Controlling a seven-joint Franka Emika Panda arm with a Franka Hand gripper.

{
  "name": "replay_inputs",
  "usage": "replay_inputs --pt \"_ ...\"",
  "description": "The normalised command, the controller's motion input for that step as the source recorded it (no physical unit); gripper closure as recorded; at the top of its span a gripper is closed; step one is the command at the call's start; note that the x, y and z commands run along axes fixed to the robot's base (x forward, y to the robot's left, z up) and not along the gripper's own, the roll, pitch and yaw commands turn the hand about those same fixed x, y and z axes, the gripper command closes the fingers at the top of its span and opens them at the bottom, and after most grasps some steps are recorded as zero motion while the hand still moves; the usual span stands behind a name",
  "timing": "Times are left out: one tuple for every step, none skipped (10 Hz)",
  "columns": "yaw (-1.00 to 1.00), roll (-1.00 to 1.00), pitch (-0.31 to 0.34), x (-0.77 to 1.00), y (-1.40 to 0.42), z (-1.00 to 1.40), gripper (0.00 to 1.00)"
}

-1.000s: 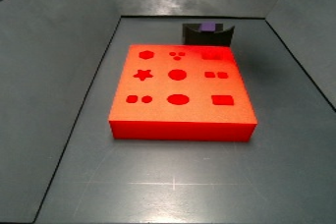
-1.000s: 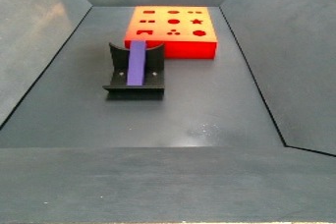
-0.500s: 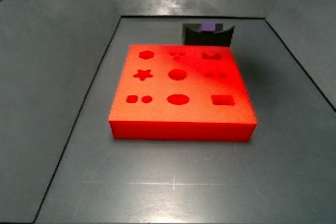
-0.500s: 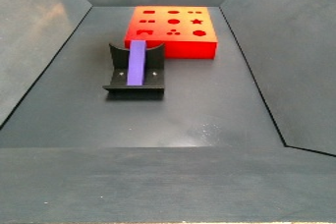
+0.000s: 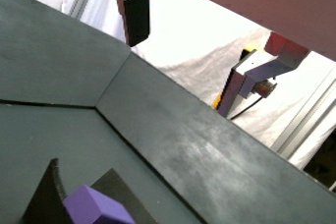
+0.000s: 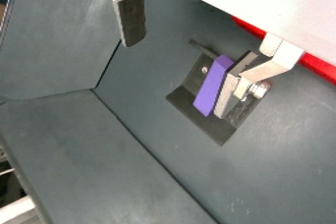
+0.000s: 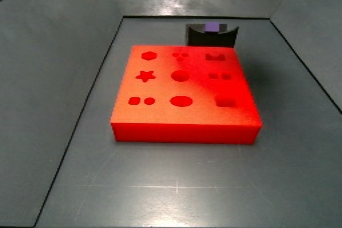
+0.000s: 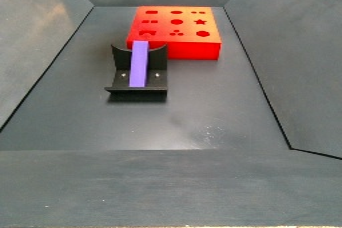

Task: Pick up the rectangle object. Move up. Place the rectangle object on the fixture. Regrasp the rectangle object. Move to above the board. Insert the rectangle object.
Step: Regrasp the rectangle object.

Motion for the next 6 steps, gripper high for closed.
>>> replay_inputs --pt "0.16 0.23 0.11 0.09 -0.03 -0.01 0.0" --pt "0.19 0.28 0.138 0.04 0.08 -1.0 0.0" --pt "0.19 0.26 0.107 0.04 0.08 -1.0 0.0" --pt "0.19 0.25 0.085 0.04 0.07 -1.0 0.0" --pt "0.19 0.19 0.047 0.06 0.06 -1.0 0.0" --pt "0.18 0.17 0.033 0.07 0.05 -1.0 0.0"
